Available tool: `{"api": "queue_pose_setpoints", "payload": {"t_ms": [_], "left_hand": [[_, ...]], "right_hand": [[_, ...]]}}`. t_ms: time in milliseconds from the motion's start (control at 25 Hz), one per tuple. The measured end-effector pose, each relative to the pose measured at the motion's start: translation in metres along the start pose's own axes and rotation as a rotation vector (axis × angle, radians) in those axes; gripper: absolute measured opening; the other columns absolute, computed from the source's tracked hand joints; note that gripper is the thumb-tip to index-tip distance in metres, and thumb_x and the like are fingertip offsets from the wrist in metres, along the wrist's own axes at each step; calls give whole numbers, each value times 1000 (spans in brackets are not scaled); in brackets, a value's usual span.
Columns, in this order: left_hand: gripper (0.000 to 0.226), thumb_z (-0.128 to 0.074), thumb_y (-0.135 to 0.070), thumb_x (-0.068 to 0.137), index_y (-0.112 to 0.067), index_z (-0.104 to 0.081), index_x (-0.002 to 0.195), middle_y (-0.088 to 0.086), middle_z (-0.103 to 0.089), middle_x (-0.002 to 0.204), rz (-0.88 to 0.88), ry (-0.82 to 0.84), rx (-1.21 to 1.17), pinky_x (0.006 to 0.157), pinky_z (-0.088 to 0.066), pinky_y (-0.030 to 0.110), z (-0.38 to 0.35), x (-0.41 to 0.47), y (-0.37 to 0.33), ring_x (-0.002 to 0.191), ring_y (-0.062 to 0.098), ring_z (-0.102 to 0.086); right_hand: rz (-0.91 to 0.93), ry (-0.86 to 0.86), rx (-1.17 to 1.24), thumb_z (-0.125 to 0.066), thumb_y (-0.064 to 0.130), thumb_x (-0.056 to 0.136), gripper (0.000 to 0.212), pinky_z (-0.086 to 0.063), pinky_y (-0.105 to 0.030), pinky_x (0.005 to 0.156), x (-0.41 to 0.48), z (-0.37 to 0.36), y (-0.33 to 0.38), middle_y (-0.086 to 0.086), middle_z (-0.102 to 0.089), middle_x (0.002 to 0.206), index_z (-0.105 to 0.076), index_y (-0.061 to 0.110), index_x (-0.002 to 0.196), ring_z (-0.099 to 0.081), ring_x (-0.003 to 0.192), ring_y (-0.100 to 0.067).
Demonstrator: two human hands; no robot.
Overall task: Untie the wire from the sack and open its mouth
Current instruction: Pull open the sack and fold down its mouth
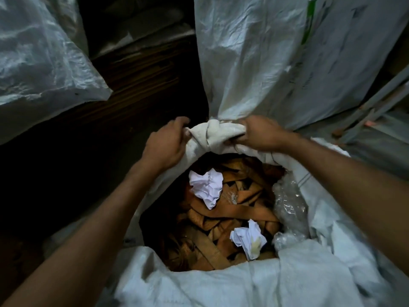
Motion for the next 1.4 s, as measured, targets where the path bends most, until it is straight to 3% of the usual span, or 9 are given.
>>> {"api": "queue_pose_setpoints", "payload": {"t_ms": [120, 320, 440, 600, 720, 840, 960, 1200, 1400], "left_hand": [[53, -30, -44, 106, -24, -30, 155, 4, -41, 154, -362, -63, 267, 110, -31, 51, -1, -9, -30, 138, 21, -43], [77, -43, -59, 94, -19, -25, 157, 7, -46, 155, -327, 100, 263, 105, -41, 46, -16, 24, -67, 136, 25, -50], [51, -50, -52, 98, -21, -45, 138, 9, -63, 133, -275, 91, 279, 84, -52, 45, -36, 40, -70, 110, 35, -65], [31, -54, -51, 101, -23, -68, 102, -8, -74, 91, -31, 229, -315, 76, -50, 35, -25, 59, -44, 82, 13, -68], [31, -68, -45, 92, -15, -72, 89, -7, -74, 74, 199, 389, -821, 67, -55, 29, -21, 62, -38, 71, 11, -68], [64, -60, -65, 87, -23, -60, 134, 6, -67, 127, 78, 267, -283, 102, -50, 48, -28, 62, -48, 118, 29, -62], [71, -49, -62, 93, -35, -28, 156, 4, -39, 154, -395, -91, 152, 113, -29, 53, -25, 47, -96, 141, 25, -39], [63, -48, -48, 91, -21, -41, 147, 10, -66, 123, -545, 2, 385, 72, -46, 41, -48, 65, -186, 101, 38, -66], [62, -52, -68, 77, -27, -64, 121, 3, -71, 104, -512, 257, 145, 79, -51, 39, 0, 119, -199, 100, 29, -68]], "right_hand": [[-7, 156, 335, -83, 55, 76, 43, -57, -22, 82, 7, 16, -18, 9, -78, 100, -76, 24, 105, -70, 87, -7], [-38, 160, 433, -83, 24, 85, 13, -51, -14, 64, -7, 24, -24, 16, -73, 73, -71, 21, 89, -69, 74, -1], [-160, -68, -131, -76, 60, 80, 60, -45, -45, 99, -29, 22, -13, -2, -67, 124, -62, 24, 126, -59, 120, -28], [-391, -186, -425, -72, 69, 77, 115, -15, -69, 115, -115, -15, 6, -20, -8, 168, -4, 31, 162, -13, 152, -45], [-423, -212, -468, -70, 63, 83, 108, -39, -55, 103, -124, -24, -14, -20, -40, 151, -1, 37, 161, -48, 132, -39], [-394, -305, -113, -61, 59, 93, 47, -49, -40, 85, -96, 1, -60, -10, -70, 114, -55, 37, 134, -67, 104, -35], [-415, -306, 510, -72, 40, 92, 17, -45, -31, 69, -94, 29, -107, 4, -70, 82, -69, 25, 84, -66, 85, -20], [-477, -84, 1218, -70, 21, 95, 22, -56, -32, 79, -114, 45, -145, -12, -76, 95, -75, 2, 105, -71, 85, -25], [-479, -25, 1181, -70, 37, 93, 49, -52, -41, 102, -95, 66, -151, -16, -70, 126, -69, 1, 127, -66, 117, -34]]}}
Point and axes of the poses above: each hand's wrist, its own x-axis towards the middle knuckle, its own z-axis out of the back of the hand, y = z × x, the point moved 1 cm from there along x, towards the middle knuckle
